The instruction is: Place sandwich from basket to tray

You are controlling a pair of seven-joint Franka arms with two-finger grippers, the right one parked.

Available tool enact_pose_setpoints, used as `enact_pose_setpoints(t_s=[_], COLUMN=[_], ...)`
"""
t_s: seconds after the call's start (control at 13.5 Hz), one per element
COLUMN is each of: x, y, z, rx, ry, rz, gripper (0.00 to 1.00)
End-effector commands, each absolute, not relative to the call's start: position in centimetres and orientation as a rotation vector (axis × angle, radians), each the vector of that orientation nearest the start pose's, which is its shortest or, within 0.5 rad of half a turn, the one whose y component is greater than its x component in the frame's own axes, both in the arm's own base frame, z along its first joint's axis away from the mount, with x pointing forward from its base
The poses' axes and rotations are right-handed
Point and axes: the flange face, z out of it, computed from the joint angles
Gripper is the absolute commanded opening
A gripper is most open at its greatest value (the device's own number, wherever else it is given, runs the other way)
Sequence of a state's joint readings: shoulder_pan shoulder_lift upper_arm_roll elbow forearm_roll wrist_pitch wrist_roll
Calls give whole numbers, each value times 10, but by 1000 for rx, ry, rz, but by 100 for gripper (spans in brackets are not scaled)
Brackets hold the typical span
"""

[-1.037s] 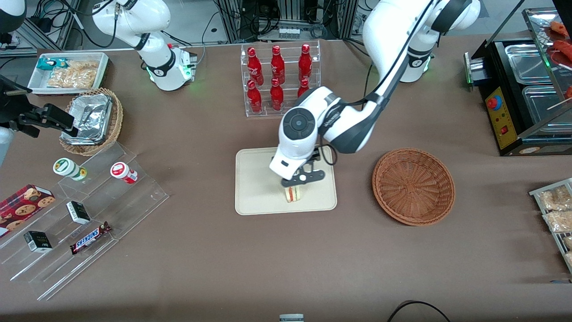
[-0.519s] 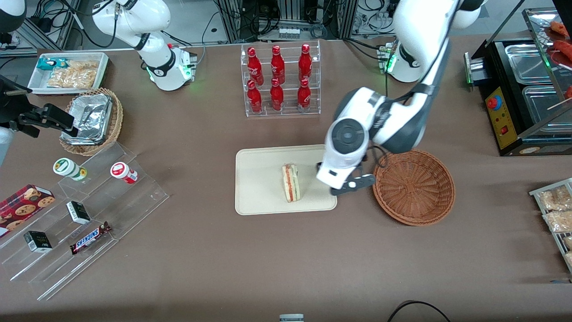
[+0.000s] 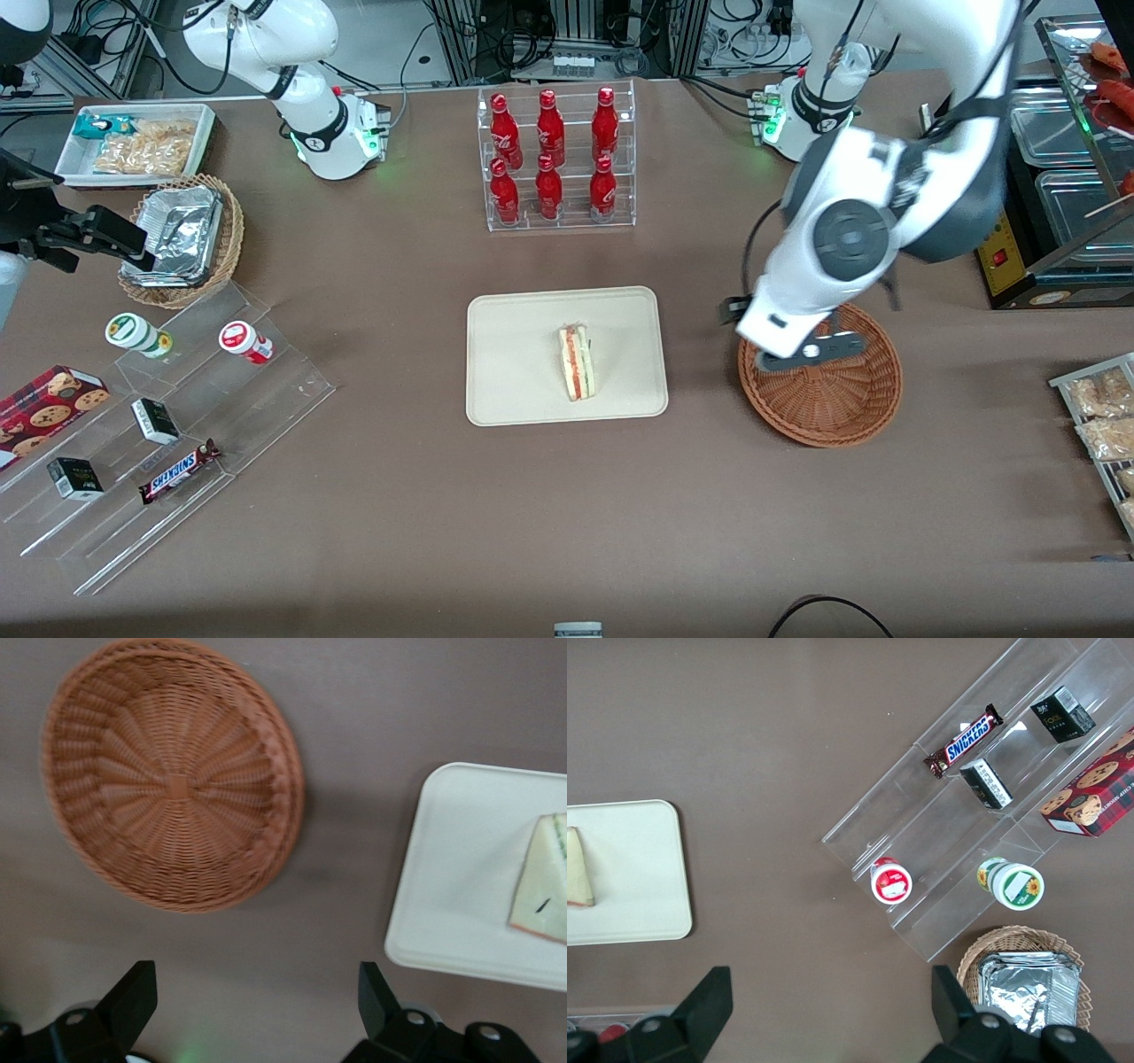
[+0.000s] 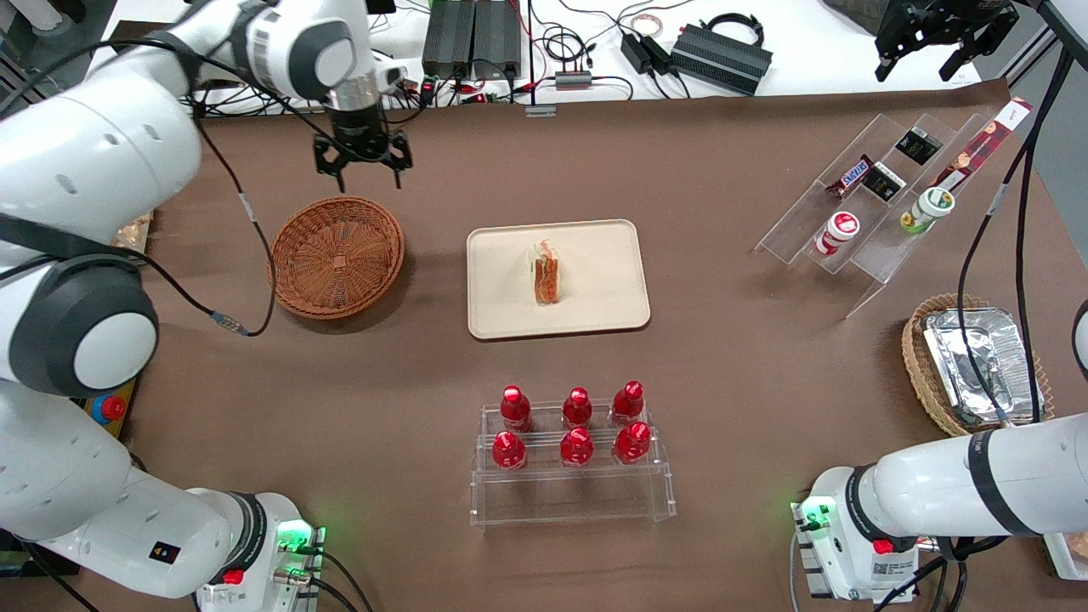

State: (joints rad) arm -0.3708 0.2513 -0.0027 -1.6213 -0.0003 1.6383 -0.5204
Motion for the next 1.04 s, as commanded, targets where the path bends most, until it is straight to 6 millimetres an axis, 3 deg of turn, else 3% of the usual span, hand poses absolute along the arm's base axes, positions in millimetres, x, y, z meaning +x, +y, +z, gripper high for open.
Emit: enact_pose_setpoints(t_s=[0.0,0.3,0.59,0.96], x=[559,553,542,533], y=[-172,-114,-71,-58], z=[493,536,573,591], rx=[-3036,-3084,-3089,-3055], ry=[-145,30,150,153], rz=[342,320,255,221], gripper=[100,100,100,100])
